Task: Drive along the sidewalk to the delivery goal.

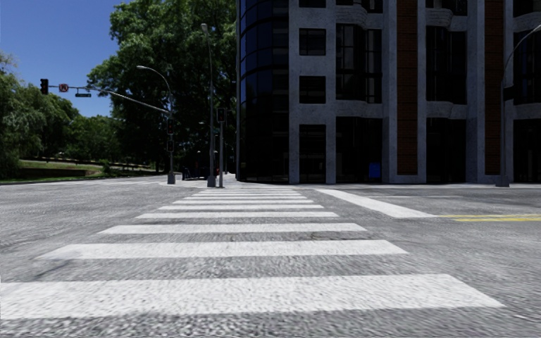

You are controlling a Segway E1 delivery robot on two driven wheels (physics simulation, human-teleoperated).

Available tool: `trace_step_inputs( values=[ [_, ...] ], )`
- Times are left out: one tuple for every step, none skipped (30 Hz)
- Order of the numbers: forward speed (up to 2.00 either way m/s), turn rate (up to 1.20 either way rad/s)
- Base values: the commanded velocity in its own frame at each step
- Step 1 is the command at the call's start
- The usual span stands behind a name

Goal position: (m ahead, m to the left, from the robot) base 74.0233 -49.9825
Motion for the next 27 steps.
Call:
trace_step_inputs(
  values=[
    [2.00, 0.00],
    [2.00, 0.00],
    [2.00, 0.00],
    [2.00, 0.00],
    [2.00, 0.00],
    [2.00, 0.00],
    [2.00, 0.00],
    [2.00, 0.00],
    [2.00, 0.00],
    [2.00, 0.00],
    [2.00, 0.00],
    [2.00, 0.00],
    [2.00, 0.00],
    [2.00, 0.00],
    [2.00, 0.00],
    [2.00, 0.00],
    [2.00, 0.00],
    [2.00, 0.00],
    [2.00, 0.00],
    [2.00, 0.00],
    [2.00, 0.00],
    [2.00, 0.00],
    [2.00, 0.00],
    [2.00, 0.00],
    [2.00, 0.00],
    [2.00, 0.03],
    [2.00, 0.10]
  ],
)
